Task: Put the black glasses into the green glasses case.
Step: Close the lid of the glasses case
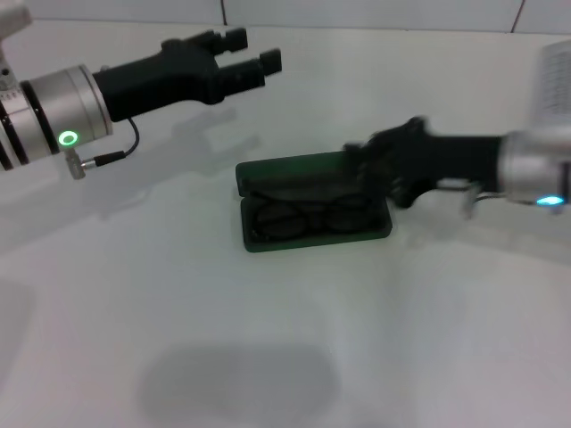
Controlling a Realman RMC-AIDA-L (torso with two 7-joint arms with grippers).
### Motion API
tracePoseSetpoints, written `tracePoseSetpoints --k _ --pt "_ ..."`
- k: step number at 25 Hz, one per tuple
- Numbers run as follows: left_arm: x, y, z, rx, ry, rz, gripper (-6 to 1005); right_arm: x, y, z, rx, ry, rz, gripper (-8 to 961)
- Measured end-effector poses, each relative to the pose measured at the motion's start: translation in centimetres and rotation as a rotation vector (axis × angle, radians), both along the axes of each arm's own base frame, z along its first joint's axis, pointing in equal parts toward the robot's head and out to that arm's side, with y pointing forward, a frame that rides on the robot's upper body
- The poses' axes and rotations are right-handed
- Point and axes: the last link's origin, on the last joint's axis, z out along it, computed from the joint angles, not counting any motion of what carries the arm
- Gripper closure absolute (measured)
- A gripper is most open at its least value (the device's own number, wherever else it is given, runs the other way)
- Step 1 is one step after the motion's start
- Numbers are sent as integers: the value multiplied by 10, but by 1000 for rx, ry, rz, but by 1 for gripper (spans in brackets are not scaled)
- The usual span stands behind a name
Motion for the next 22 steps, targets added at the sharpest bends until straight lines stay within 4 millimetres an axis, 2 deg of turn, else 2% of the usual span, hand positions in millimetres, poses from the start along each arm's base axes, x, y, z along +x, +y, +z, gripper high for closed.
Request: tracePoseSetpoints --k 4,6,9,16,22 --pt "-4 7 -6 -56 71 62 213 26 0 54 113 158 -82 787" --pt "-1 12 -17 -104 150 68 213 44 -2 81 210 245 -145 787" --pt "10 17 -32 -147 228 44 213 63 -8 103 302 312 -190 788" --pt "26 25 -49 -200 345 24 213 71 -14 105 319 314 -206 788" --pt "33 29 -52 -205 352 14 213 72 -14 103 318 306 -205 787"
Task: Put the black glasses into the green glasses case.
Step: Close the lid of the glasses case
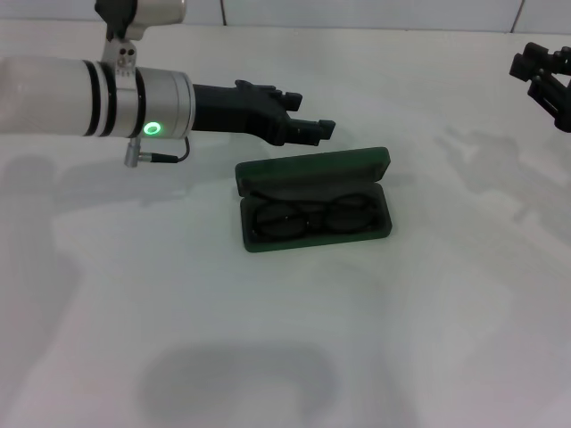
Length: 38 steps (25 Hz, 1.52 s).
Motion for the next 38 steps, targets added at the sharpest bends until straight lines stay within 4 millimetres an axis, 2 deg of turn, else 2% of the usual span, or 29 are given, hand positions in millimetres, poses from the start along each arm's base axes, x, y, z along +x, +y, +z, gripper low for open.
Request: tracePoseSetpoints --k 6,13,23,31,38 --pt "0 3 -1 7 23 1 213 -1 0 -1 -3 -6 4 788" --pt "-10 2 -2 13 74 17 214 0 -1 -1 -6 -5 5 788" --pt "-2 -18 -15 -100 60 -116 214 2 1 -5 -4 -18 0 787" --pt "-8 -35 -29 -114 53 -217 214 5 3 -7 0 -37 -17 788" --pt "-5 -35 -23 -55 -18 -249 212 -4 1 -21 -69 -92 38 788"
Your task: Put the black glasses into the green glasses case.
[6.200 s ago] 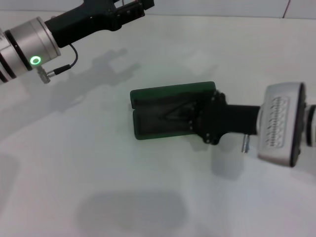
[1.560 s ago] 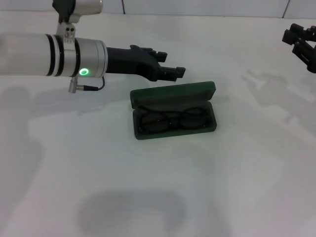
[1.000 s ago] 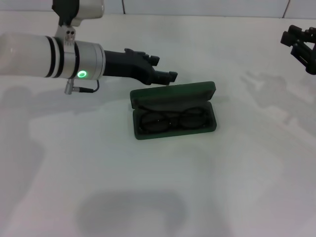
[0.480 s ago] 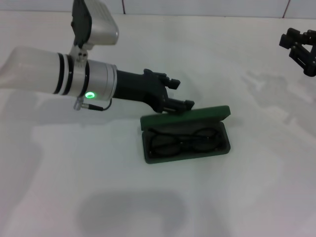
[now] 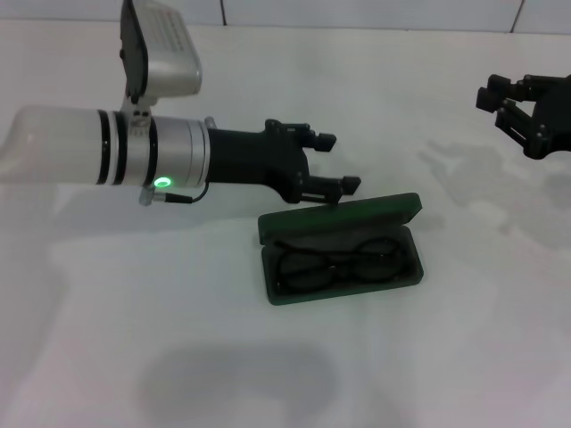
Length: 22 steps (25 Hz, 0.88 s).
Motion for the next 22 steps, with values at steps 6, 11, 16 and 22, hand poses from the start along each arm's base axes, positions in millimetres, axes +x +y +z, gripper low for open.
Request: tracePoseSetpoints --k 6,11,16,22 --pt "-7 -12 -8 -21 33 -78 211 0 2 -1 4 -3 -11 787" --pt "-7 -15 -10 -39 45 -91 210 -1 5 0 13 -9 -11 787" --pt "-9 -23 -18 -73 80 -144 209 -1 10 0 26 -22 -24 788" --pt "-12 -27 -20 -57 69 -169 208 -1 12 -2 22 -32 -26 788"
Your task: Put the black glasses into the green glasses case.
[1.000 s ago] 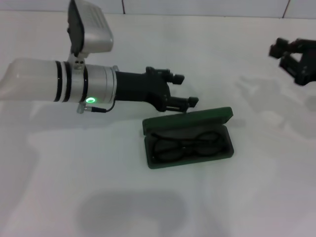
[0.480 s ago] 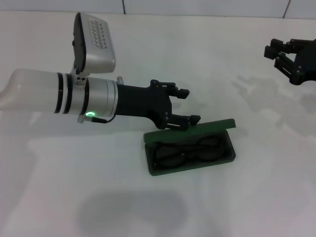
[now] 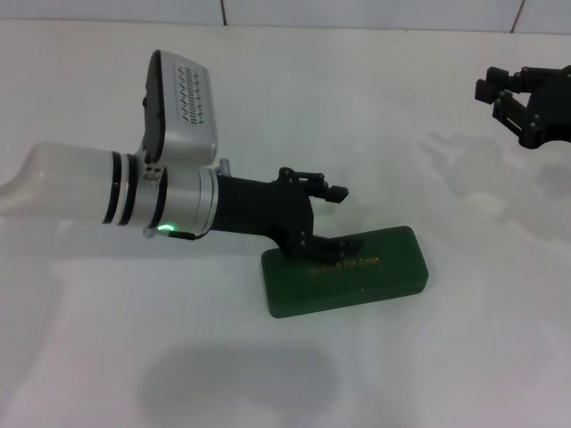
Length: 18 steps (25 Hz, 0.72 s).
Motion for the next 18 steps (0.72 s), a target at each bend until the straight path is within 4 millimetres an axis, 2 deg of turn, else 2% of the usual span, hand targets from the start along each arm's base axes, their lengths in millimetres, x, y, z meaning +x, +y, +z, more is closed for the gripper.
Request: tracePoseSetpoints --k 4,7,9,10,12,15,18 --pt "7 1 8 19 -76 -8 207 -8 -7 -6 -58 -7 61 788" --pt "10 -3 32 34 -217 -11 206 -19 -15 -12 -126 0 139 785" --pt "8 -12 55 20 -324 -33 206 -26 -19 -15 -164 8 182 783" --pt "6 -16 62 20 -356 -43 206 -39 -28 -29 -241 29 247 782" --pt "0 -29 75 32 -425 -84 205 -43 -32 -38 -272 33 256 722" --pt "-10 -43 79 84 -468 -122 204 -43 -36 -50 -313 26 262 632" --pt "-20 -53 81 115 -491 -108 204 -43 -37 -57 -326 22 268 395"
